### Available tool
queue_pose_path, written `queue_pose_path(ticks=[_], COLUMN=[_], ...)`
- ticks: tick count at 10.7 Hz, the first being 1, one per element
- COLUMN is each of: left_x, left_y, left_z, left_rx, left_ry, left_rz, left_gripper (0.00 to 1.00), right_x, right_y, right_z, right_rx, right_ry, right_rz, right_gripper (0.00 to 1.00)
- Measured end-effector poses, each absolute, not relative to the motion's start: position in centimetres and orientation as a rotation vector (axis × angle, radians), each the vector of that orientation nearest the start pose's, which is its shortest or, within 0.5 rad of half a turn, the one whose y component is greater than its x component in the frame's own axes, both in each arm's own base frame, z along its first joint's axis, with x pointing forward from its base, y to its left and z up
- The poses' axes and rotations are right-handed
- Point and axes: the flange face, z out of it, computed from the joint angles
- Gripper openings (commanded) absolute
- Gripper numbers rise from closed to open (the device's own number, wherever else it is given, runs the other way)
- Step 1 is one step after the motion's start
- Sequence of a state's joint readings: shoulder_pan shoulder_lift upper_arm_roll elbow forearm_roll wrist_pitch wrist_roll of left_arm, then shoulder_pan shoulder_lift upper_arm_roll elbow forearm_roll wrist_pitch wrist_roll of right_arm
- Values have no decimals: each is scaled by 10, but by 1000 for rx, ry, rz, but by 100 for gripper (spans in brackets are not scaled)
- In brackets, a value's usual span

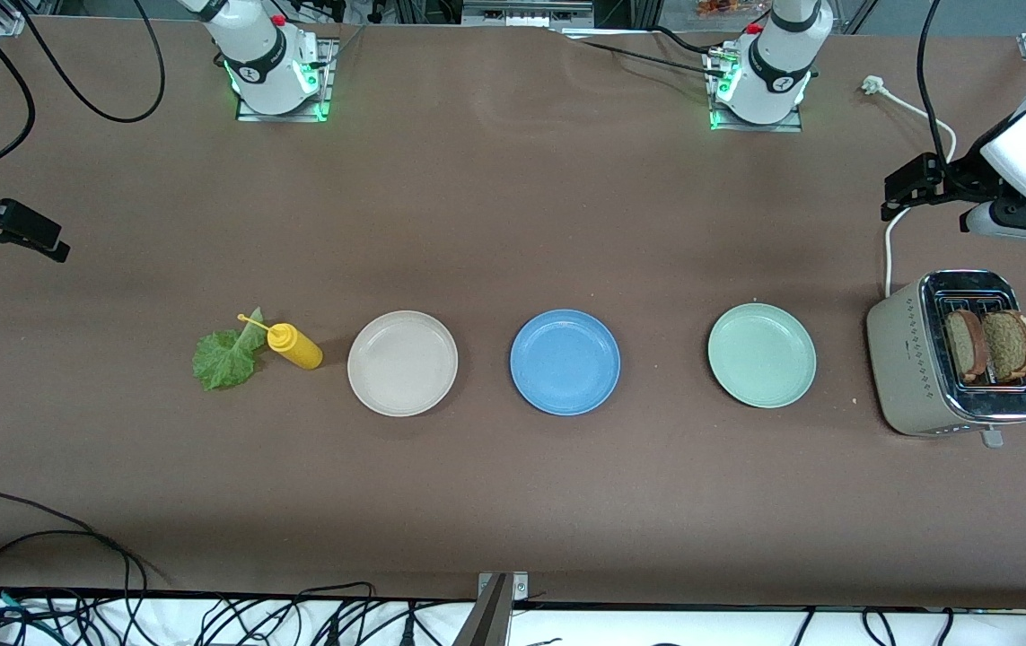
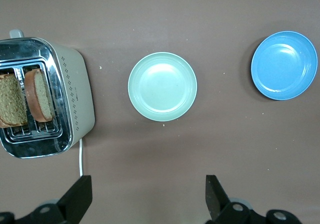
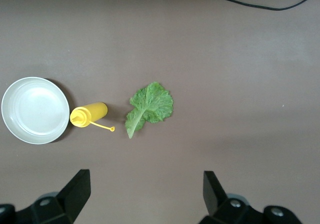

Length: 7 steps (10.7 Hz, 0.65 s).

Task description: Make sandwich in blue plate with both arms

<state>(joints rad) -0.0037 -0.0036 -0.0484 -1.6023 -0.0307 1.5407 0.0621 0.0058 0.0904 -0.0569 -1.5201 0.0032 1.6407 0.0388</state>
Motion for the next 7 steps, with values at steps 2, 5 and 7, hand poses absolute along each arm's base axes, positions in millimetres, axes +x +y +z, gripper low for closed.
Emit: queue_pose_path(ticks=[2, 5, 7], left_x=[548, 548, 548], left_y=[-32, -32, -32], left_z=[609, 609, 609], left_rx=[-3166, -3166, -3166], left_ry=[181, 180, 180], left_rz=[92, 92, 92], left_gripper=[100, 100, 100], right_x=[588, 588, 587], right_y=[-29, -35, -40], right_z=[603, 604, 604], right_rx=[-3140, -3140, -3141], right_ry=[142, 159, 172], right_rz=[-48, -50, -50], right_gripper=[100, 100, 100])
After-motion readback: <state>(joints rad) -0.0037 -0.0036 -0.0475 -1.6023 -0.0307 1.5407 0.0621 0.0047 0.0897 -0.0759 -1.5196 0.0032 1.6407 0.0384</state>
